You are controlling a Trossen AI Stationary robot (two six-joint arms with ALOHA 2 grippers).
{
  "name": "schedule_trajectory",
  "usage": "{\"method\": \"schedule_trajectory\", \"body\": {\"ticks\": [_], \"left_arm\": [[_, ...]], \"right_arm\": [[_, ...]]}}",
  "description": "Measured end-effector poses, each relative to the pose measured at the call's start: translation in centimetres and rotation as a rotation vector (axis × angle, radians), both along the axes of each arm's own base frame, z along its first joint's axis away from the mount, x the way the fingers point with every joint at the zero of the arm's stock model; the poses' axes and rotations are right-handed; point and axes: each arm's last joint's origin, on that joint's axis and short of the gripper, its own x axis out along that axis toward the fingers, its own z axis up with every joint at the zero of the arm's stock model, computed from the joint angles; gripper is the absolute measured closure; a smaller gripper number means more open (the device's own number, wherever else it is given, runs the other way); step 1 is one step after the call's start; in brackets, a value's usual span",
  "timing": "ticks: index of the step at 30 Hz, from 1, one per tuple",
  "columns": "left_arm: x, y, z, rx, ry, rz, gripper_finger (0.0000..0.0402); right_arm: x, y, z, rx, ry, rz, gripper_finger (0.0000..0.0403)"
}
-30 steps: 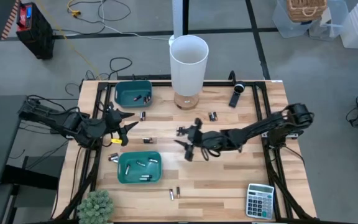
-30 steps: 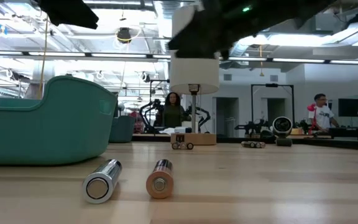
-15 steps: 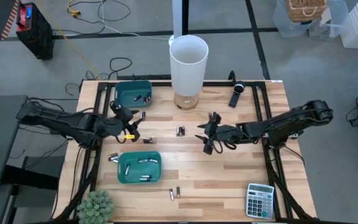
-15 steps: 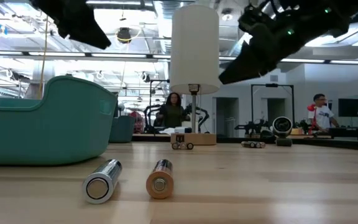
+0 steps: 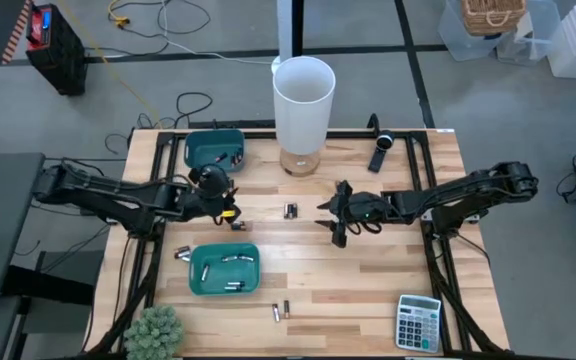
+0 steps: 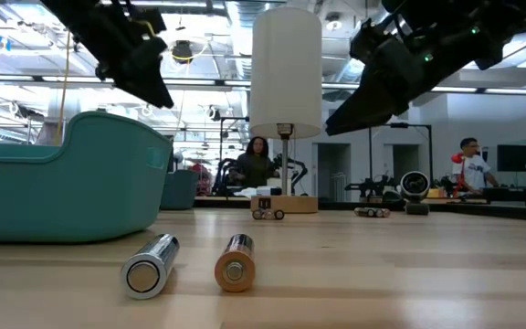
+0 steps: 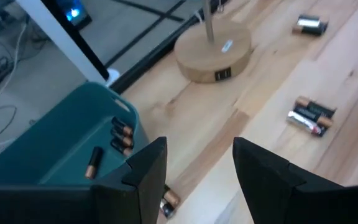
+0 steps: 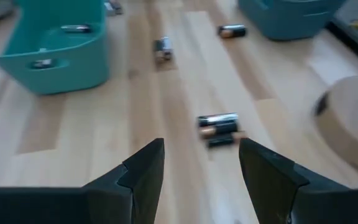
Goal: Sort batteries
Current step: Put the silver battery into the green bin
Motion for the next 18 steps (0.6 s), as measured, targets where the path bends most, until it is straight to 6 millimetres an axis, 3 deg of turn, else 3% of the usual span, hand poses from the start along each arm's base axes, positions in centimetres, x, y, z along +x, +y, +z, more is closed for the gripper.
{"method": "schedule_trajectory", "body": {"ticks": [8, 18], "left_arm": [[1.4, 0.3, -1.6, -0.037, 0.069, -0.021, 0.0223], [3.3, -0.1, -2.3, -0.104, 0.028, -0.136, 0.0223]], "right_arm": [[0.0, 2.5, 0.4, 0.012, -0.054, 0.096, 0.0180], [0.0, 4.0, 0.9, 0.035, -0.104, 0.144, 0.0180]]}}
